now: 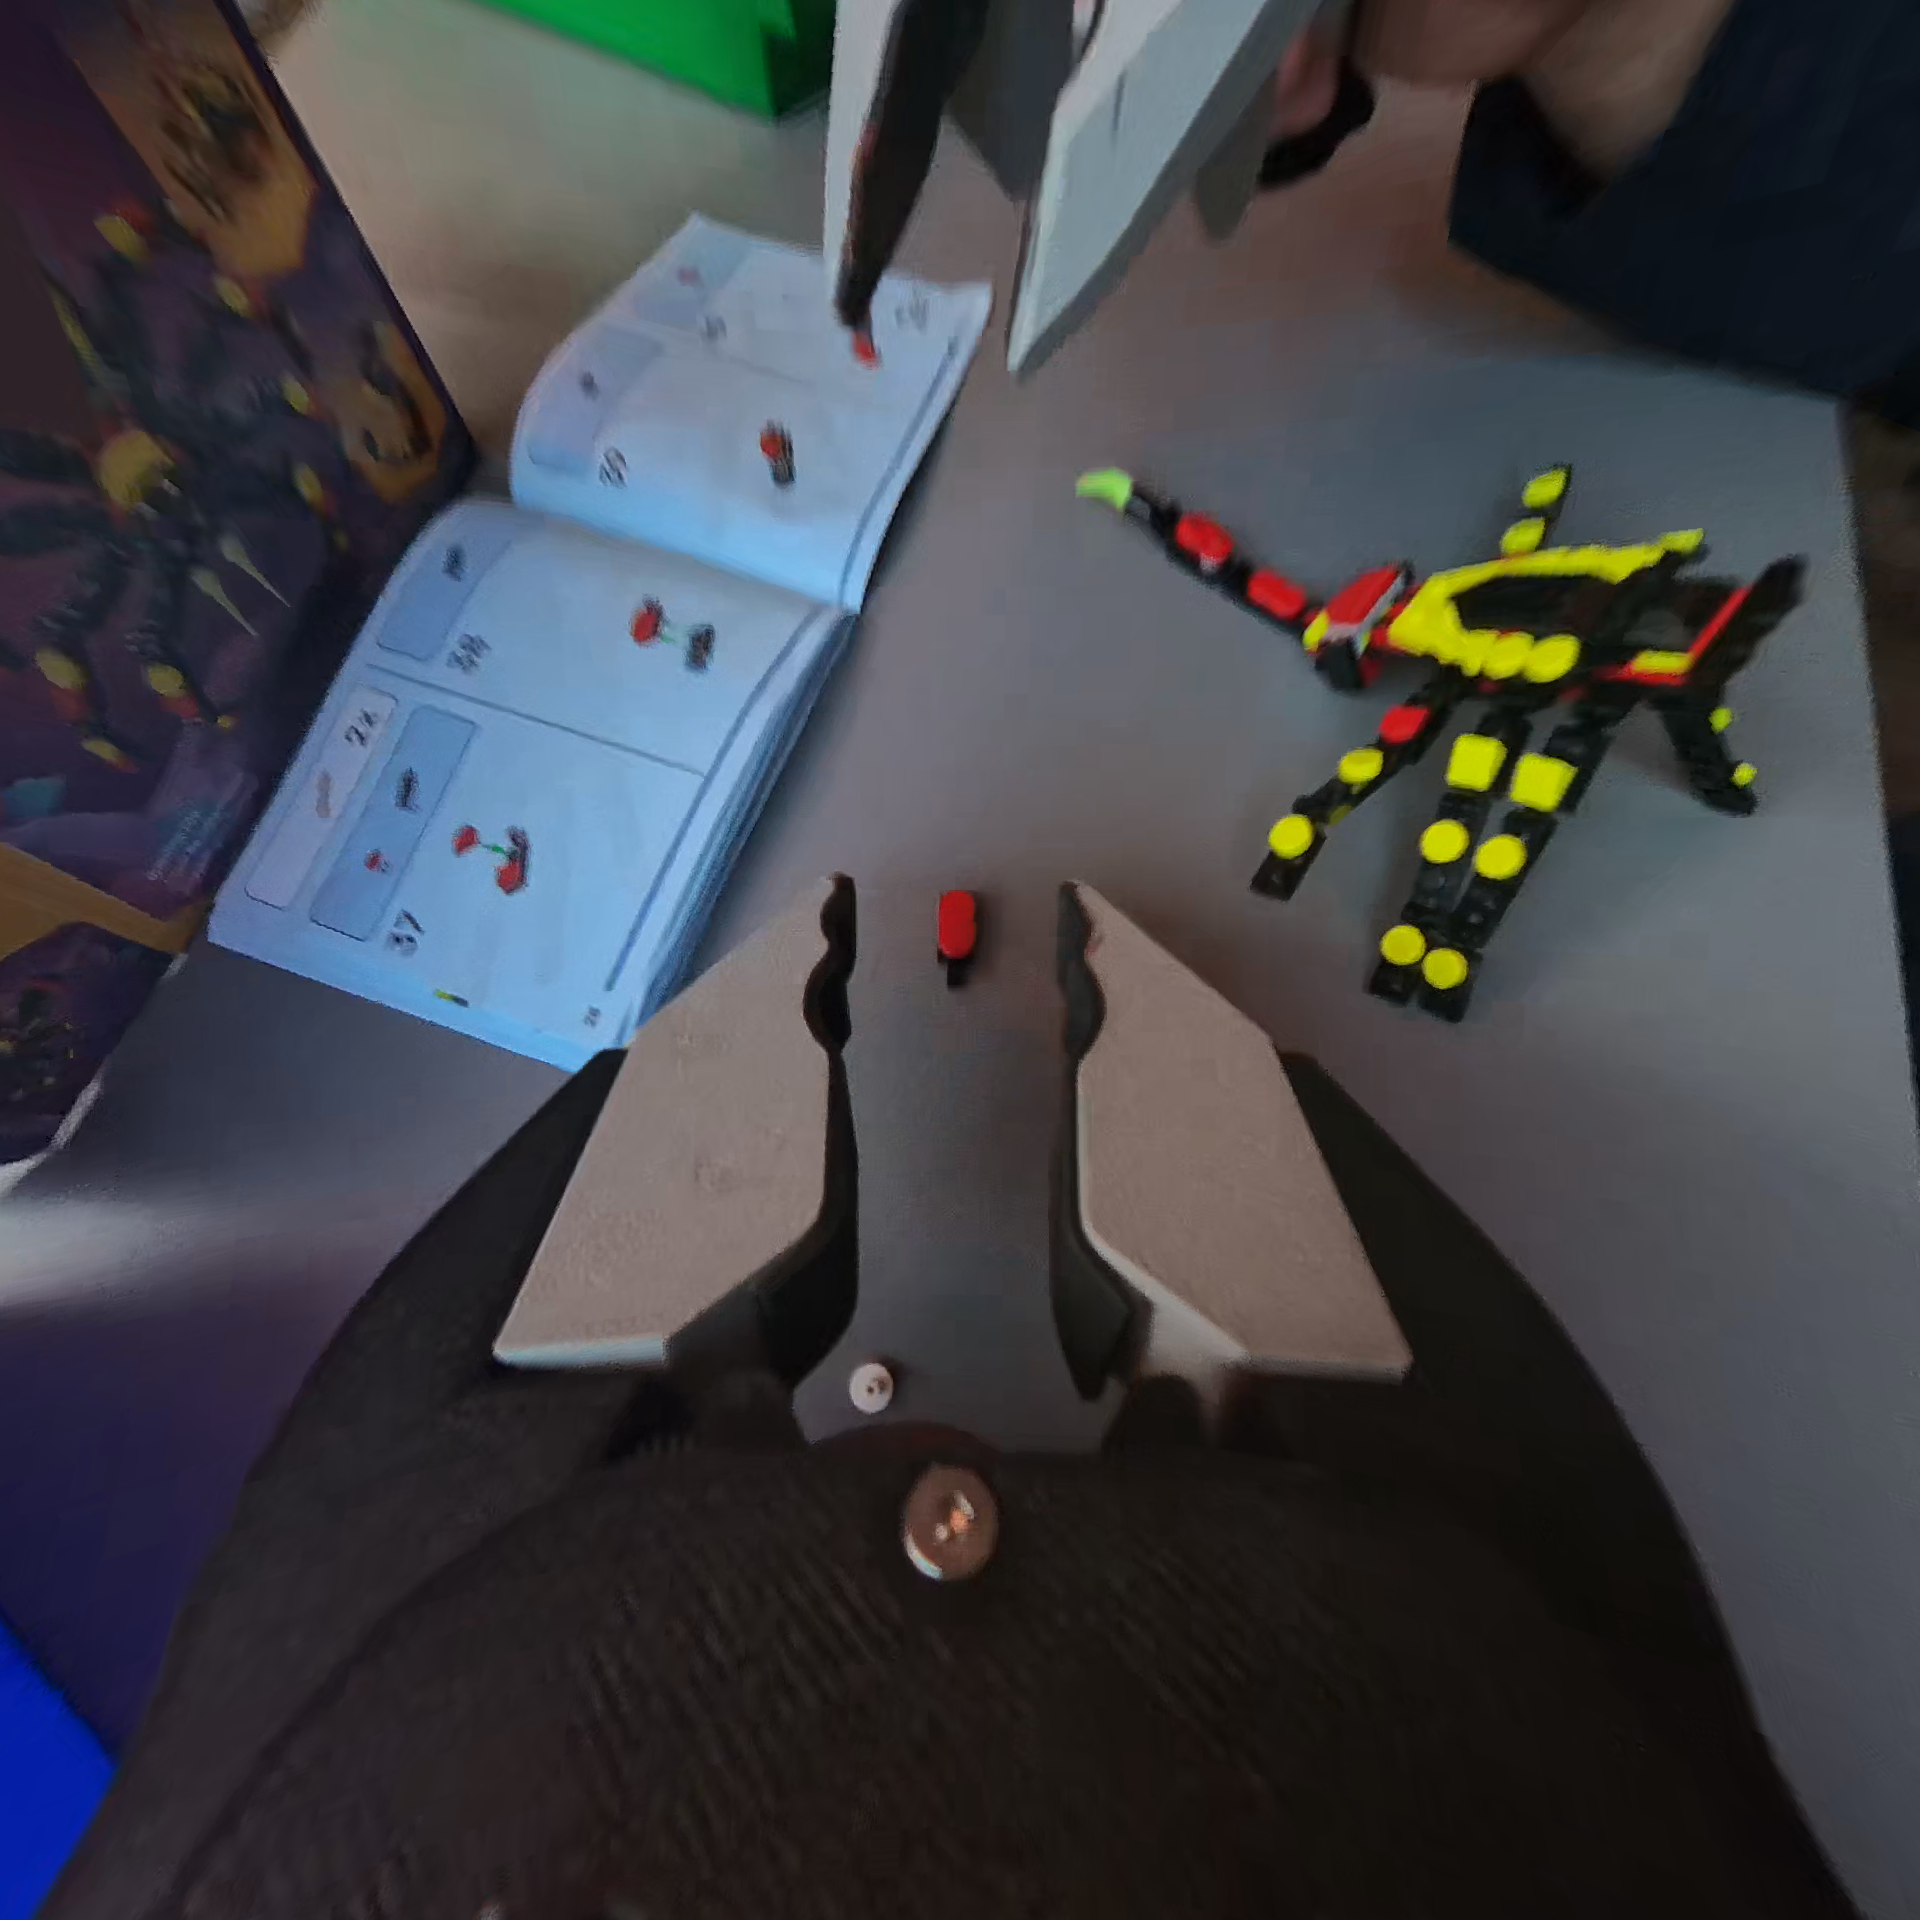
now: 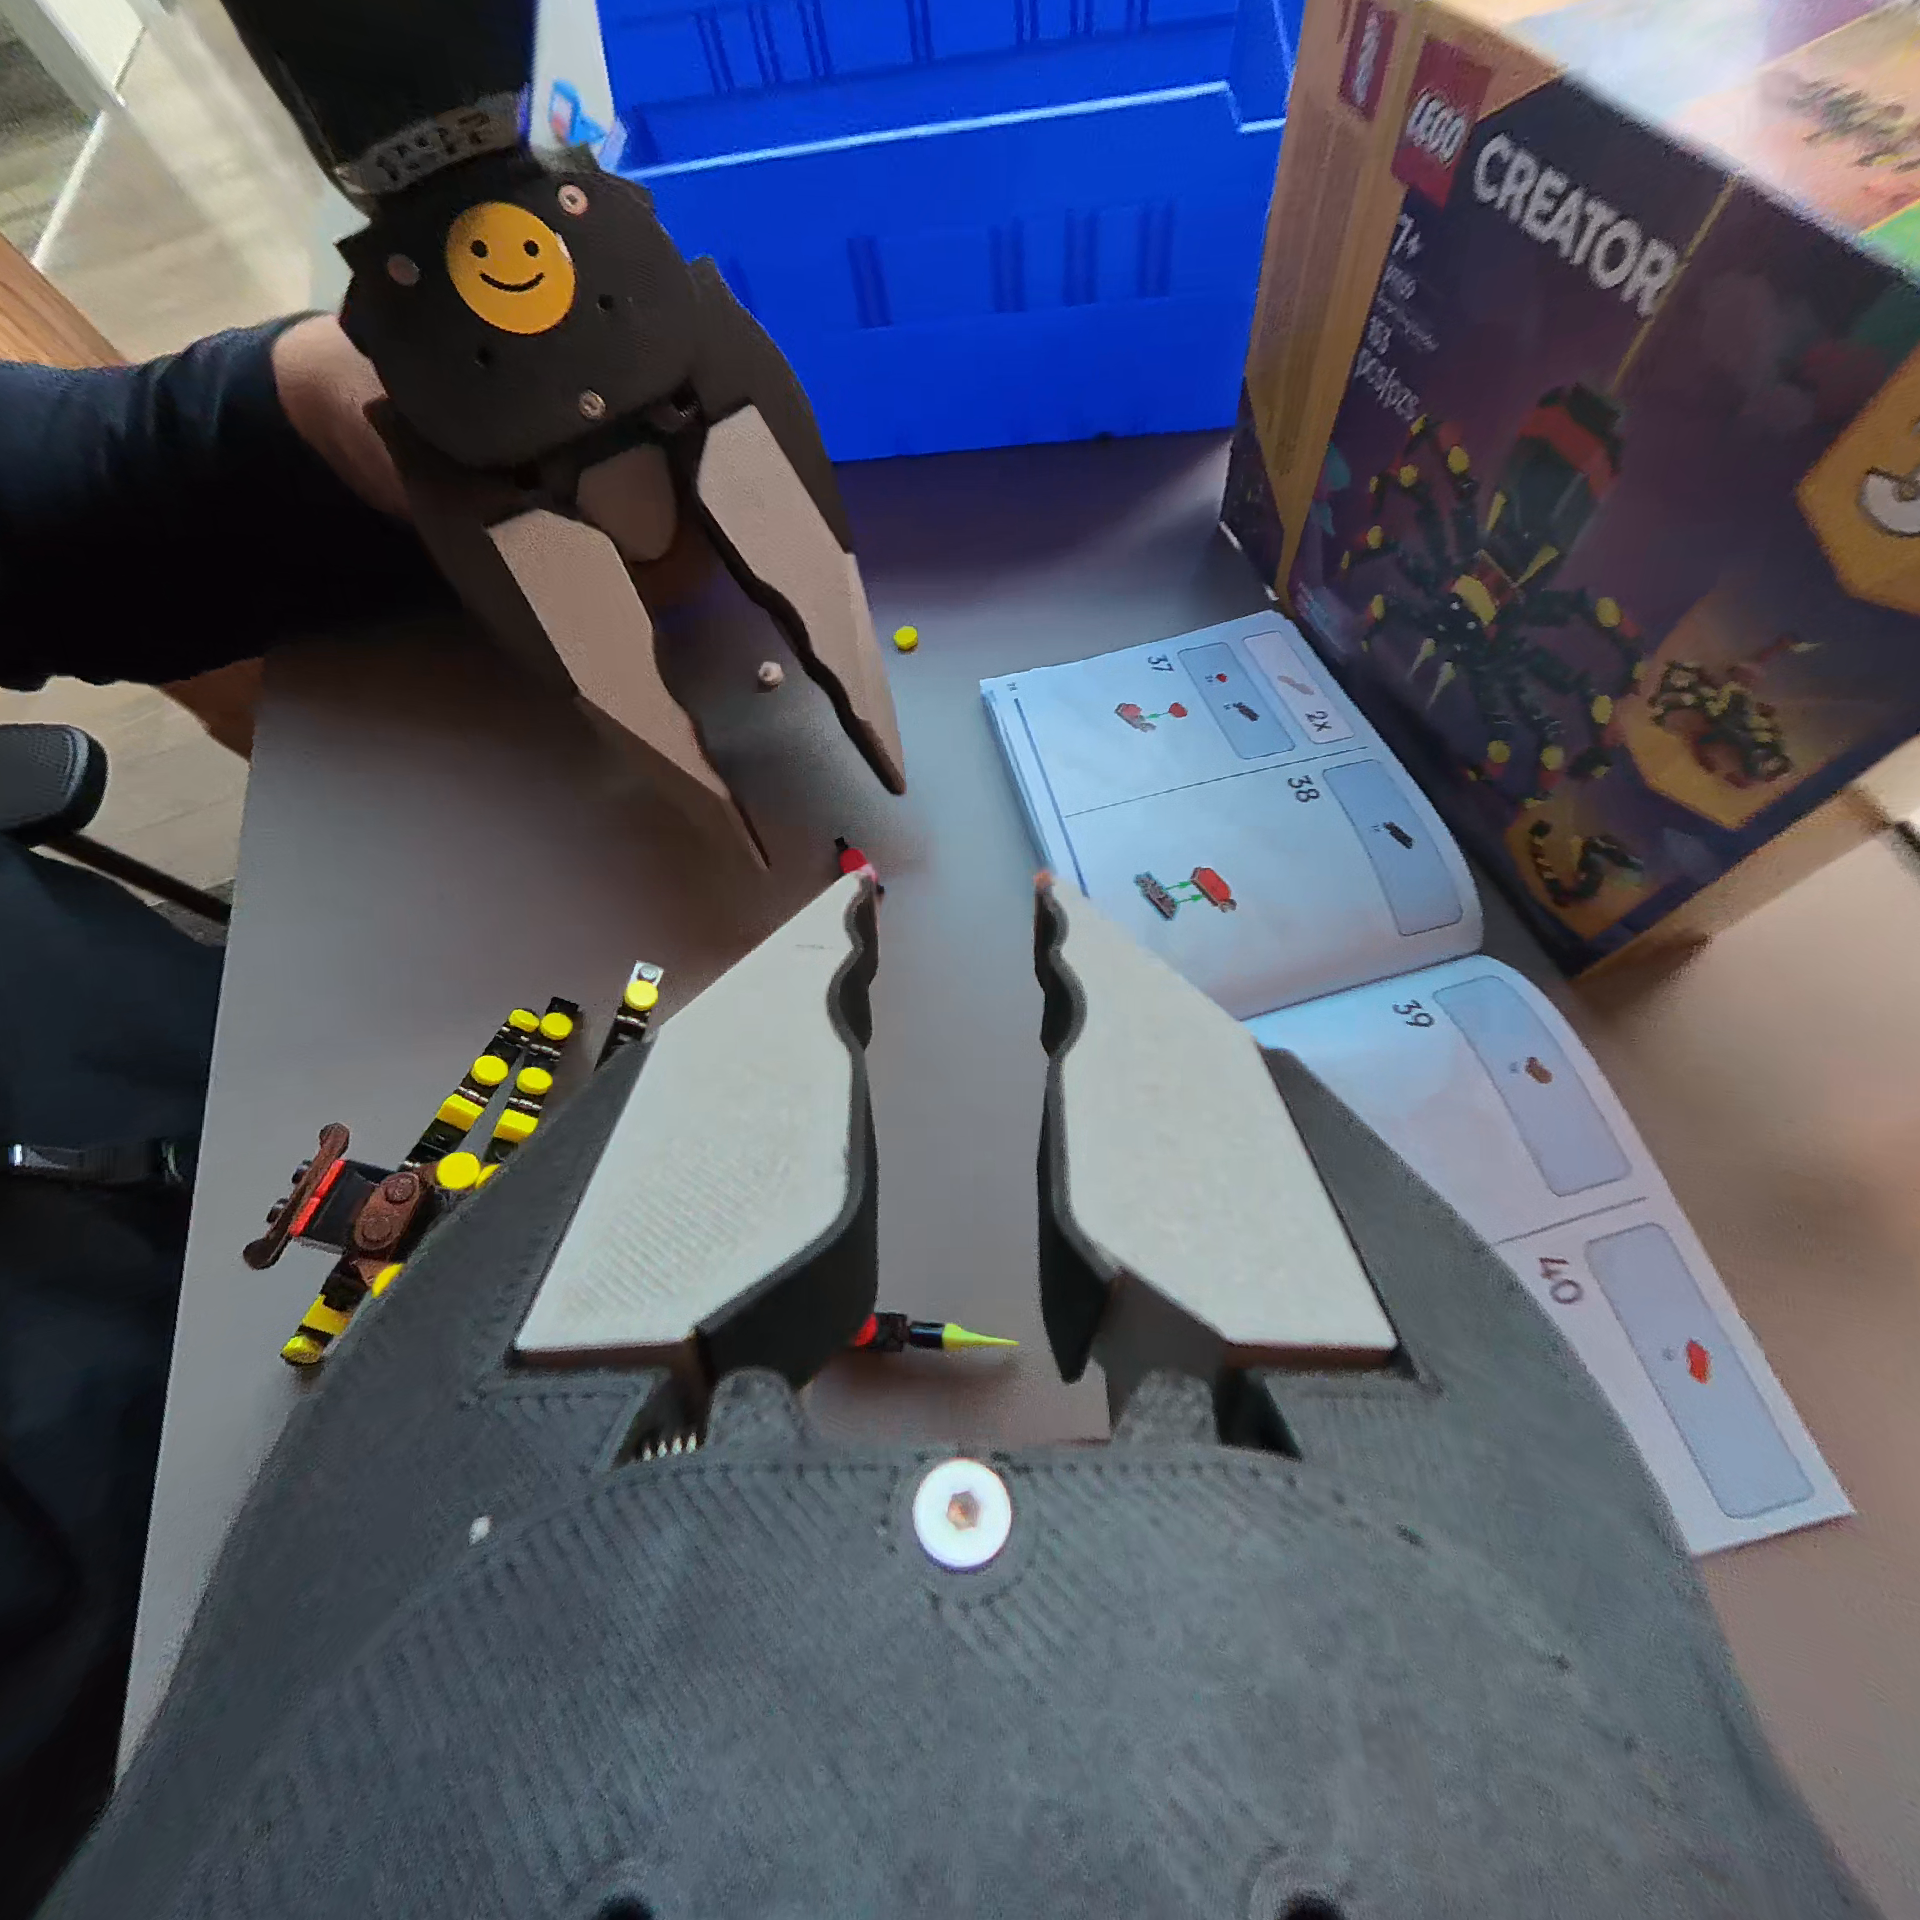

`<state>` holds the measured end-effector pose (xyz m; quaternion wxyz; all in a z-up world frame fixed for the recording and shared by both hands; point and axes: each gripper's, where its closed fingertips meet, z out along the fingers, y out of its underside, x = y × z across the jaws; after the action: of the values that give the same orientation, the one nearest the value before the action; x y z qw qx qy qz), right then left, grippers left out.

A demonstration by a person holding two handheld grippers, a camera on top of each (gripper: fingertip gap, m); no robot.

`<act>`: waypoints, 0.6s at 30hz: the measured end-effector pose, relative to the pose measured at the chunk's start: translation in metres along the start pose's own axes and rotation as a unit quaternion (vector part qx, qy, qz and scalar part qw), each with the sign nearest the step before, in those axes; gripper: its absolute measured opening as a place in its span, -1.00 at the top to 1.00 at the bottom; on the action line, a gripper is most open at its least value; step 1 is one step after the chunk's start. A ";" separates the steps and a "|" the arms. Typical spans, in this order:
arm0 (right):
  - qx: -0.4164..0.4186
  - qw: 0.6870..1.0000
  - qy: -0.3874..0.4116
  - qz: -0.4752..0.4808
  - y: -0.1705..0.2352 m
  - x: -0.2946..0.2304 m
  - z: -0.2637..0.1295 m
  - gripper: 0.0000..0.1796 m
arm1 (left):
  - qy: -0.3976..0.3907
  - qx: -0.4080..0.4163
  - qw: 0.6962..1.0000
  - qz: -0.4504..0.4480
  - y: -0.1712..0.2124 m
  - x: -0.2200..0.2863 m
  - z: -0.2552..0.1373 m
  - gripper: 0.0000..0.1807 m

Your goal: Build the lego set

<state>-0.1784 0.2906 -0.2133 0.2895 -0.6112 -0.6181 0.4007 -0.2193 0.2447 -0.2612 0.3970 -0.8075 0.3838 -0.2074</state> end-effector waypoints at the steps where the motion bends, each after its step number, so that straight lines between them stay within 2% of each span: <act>1: 0.010 1.000 0.006 -0.001 -0.003 0.003 -0.004 0.69 | -0.005 0.041 0.999 0.001 -0.014 -0.002 -0.009 0.61; 5: 0.077 0.997 0.026 -0.005 -0.019 0.013 -0.027 0.60 | -0.042 0.243 0.969 0.008 -0.073 -0.012 -0.063 0.61; 7: 0.112 0.993 0.041 -0.013 -0.025 0.020 -0.037 0.54 | -0.055 0.295 0.954 0.023 -0.084 -0.011 -0.080 0.62; 11: 0.144 0.987 0.075 -0.017 -0.022 0.036 -0.051 0.46 | -0.108 0.270 0.956 0.025 -0.076 -0.021 -0.073 0.64; 15: 0.156 0.985 0.081 -0.008 -0.014 0.045 -0.054 0.39 | -0.103 0.214 0.970 0.047 -0.062 -0.014 -0.051 0.63; 18: 0.163 0.982 0.092 -0.022 -0.008 0.050 -0.055 0.41 | -0.061 0.182 0.980 0.044 -0.053 -0.001 -0.038 0.63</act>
<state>-0.1405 0.3484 -0.1850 0.4493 -0.5760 -0.5292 0.4316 -0.2196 0.2477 -0.1963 0.5688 -0.7150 0.3497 -0.2071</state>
